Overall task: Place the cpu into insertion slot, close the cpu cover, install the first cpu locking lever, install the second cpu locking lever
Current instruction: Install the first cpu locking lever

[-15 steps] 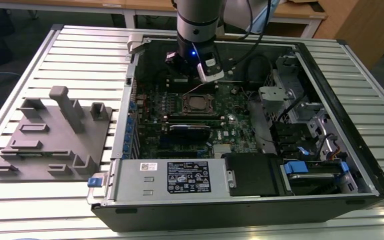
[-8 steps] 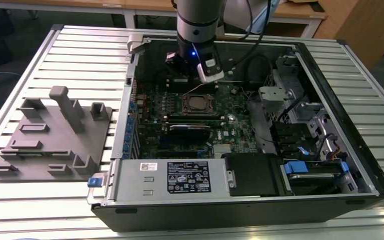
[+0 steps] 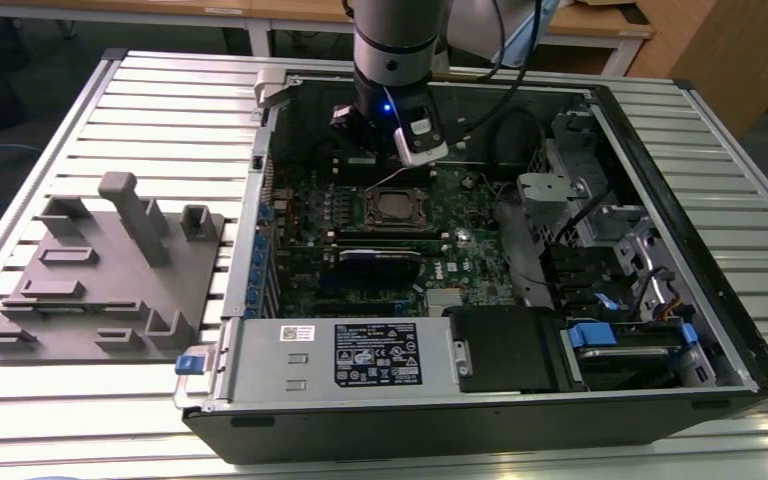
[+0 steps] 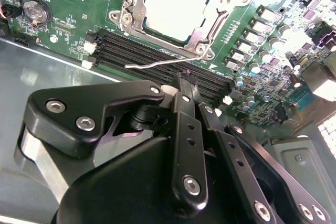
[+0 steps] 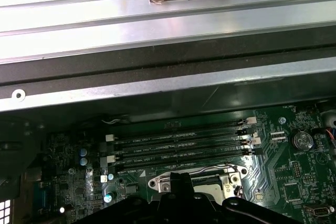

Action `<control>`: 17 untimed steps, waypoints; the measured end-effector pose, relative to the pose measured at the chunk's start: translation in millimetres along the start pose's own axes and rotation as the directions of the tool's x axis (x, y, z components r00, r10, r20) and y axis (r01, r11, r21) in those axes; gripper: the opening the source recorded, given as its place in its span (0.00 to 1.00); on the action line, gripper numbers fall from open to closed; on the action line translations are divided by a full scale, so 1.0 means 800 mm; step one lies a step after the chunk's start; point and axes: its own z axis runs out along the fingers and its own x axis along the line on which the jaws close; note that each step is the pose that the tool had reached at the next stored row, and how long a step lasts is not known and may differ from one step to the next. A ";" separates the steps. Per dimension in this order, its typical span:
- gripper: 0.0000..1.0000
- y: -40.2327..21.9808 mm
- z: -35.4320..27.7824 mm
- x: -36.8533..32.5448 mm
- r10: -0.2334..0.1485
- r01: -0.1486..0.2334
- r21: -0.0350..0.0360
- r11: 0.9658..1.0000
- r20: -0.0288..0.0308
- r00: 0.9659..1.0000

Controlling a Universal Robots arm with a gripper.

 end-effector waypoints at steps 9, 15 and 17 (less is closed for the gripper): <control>0.10 0.0005 0.0002 -0.0037 0.000 0.000 0.000 1.000 0.000 1.000; 0.10 0.0008 0.0003 -0.0056 0.000 0.000 0.001 1.000 0.000 1.000; 0.10 0.0010 0.0003 -0.0056 0.000 0.000 0.005 1.000 0.001 1.000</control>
